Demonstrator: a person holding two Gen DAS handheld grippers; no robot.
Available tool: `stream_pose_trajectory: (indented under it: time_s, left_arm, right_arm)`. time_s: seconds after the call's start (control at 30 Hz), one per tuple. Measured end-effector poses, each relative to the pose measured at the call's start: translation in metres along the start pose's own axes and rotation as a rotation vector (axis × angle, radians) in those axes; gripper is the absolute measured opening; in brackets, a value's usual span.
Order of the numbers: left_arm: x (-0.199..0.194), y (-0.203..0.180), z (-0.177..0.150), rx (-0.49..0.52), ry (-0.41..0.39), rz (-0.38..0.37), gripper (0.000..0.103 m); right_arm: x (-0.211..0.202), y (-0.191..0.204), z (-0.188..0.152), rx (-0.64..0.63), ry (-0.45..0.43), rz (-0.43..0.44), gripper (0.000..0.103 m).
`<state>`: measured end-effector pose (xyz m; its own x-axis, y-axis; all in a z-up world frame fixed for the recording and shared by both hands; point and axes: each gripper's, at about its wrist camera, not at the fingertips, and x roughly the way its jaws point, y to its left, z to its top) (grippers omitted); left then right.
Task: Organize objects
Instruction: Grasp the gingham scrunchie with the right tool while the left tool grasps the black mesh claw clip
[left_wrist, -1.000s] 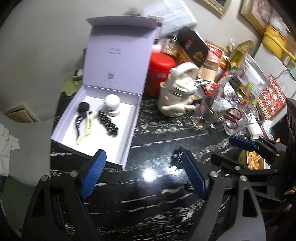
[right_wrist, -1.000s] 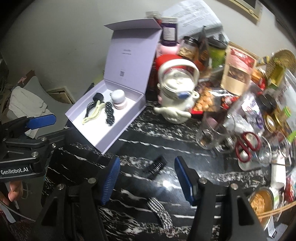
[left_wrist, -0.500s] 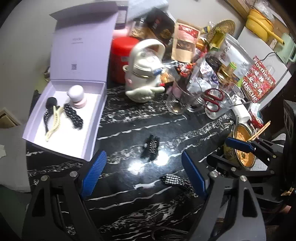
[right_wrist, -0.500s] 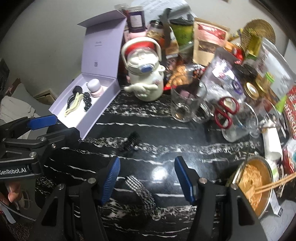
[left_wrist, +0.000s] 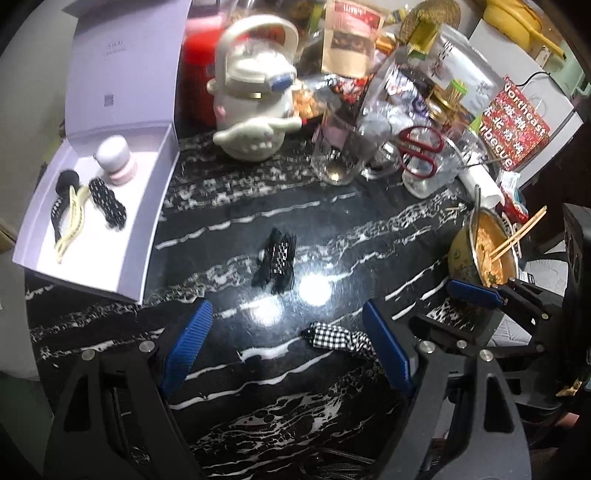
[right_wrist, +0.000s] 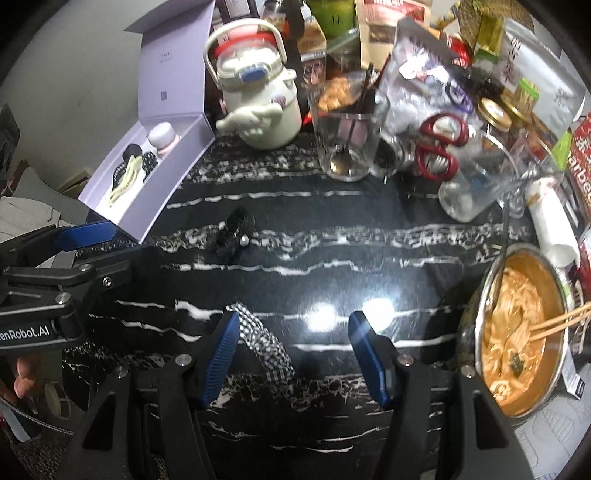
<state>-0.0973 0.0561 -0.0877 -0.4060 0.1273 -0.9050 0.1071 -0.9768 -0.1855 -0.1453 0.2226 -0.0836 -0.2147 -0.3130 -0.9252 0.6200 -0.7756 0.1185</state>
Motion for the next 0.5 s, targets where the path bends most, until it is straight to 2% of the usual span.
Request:
stream_pose_trajectory:
  time_s: [0.33, 0.5]
  left_arm:
    - [0.034, -0.002, -0.015, 0.002, 0.069, -0.003, 0.083]
    - [0.051, 0.0, -0.02, 0.003, 0.087, -0.01, 0.083]
  right_arm:
    - [0.035, -0.003, -0.019, -0.003, 0.075, 0.002, 0.062]
    - [0.054, 0.0, -0.029, -0.013, 0.112, 0.049, 0.062]
